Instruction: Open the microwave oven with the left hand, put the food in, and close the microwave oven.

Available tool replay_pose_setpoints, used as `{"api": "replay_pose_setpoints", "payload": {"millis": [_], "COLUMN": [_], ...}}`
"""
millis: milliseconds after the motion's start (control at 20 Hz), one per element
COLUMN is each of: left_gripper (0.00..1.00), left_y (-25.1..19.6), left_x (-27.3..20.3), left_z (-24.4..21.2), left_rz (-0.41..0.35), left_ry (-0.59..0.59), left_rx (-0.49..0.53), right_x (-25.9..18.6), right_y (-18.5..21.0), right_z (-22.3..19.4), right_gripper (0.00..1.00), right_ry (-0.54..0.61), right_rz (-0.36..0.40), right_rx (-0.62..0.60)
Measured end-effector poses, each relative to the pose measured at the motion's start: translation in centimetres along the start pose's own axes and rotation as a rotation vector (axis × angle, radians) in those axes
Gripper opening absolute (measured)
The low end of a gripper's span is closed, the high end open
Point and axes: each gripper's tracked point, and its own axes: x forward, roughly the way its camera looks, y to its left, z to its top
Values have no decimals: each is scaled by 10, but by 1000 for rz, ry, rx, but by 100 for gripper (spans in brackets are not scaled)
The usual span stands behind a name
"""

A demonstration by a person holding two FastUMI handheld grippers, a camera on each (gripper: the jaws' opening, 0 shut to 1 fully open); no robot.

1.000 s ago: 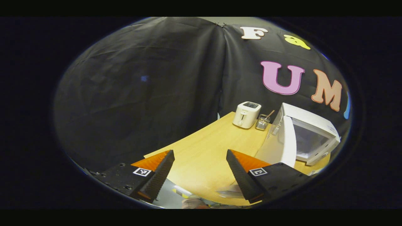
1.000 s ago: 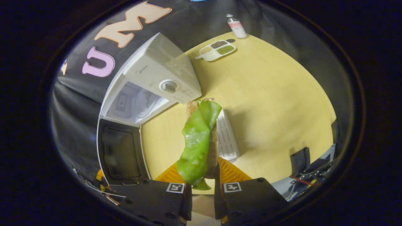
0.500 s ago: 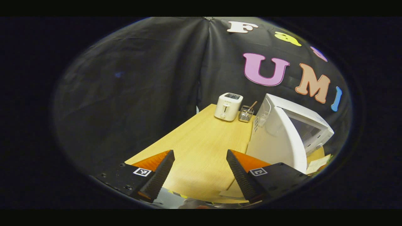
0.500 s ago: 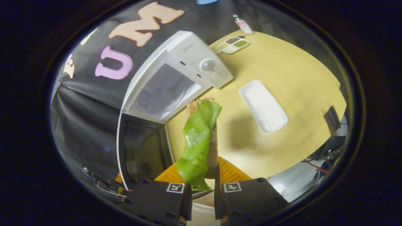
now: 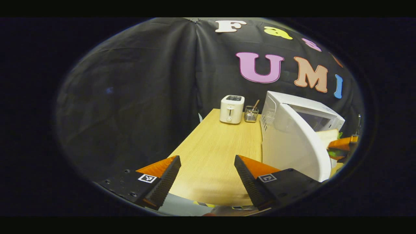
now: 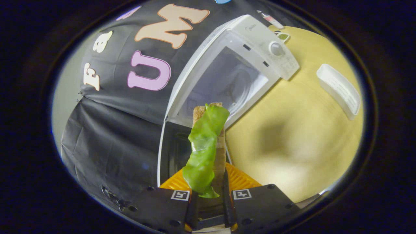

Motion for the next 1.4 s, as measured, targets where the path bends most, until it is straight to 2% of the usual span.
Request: {"api": "replay_pose_setpoints", "payload": {"millis": [50,100,150,500,600,750,1000,1200,1250,1300,1350,1400], "left_gripper": [99,96,97,96,97,97,98,98,98,98,98,98], "left_y": [0,-1,-2,0,2,-4,-19,-22,-22,-23,-26,-26], "left_x": [1,0,0,7,9,13,16,16,17,18,20,20], "left_z": [-1,-3,-4,-8,-10,-12,-28,-38,-37,-37,-38,-39], "left_rz": [-3,-6,-8,-2,6,-3,-45,-55,-56,-59,-60,-63], "left_ry": [6,11,16,36,43,59,126,172,173,174,181,186], "left_rx": [-8,-17,-22,-44,-56,-71,-82,-73,-71,-71,-68,-63], "right_x": [10,20,31,104,118,135,168,183,186,185,187,187], "right_y": [7,10,9,-13,-21,-30,-34,-39,-42,-45,-47,-49], "right_z": [3,9,14,60,72,88,107,127,131,134,140,144], "right_gripper": [34,34,34,33,33,33,33,34,26,42,36,36], "right_ry": [-16,-36,-57,-148,-183,-232,-269,-317,-331,-348,-360,-371], "right_rz": [15,27,26,-43,-77,-130,-140,-176,-191,-213,-225,-244], "right_rx": [2,-4,-14,-58,-93,-211,-199,-266,-297,-329,-348,-350]}}
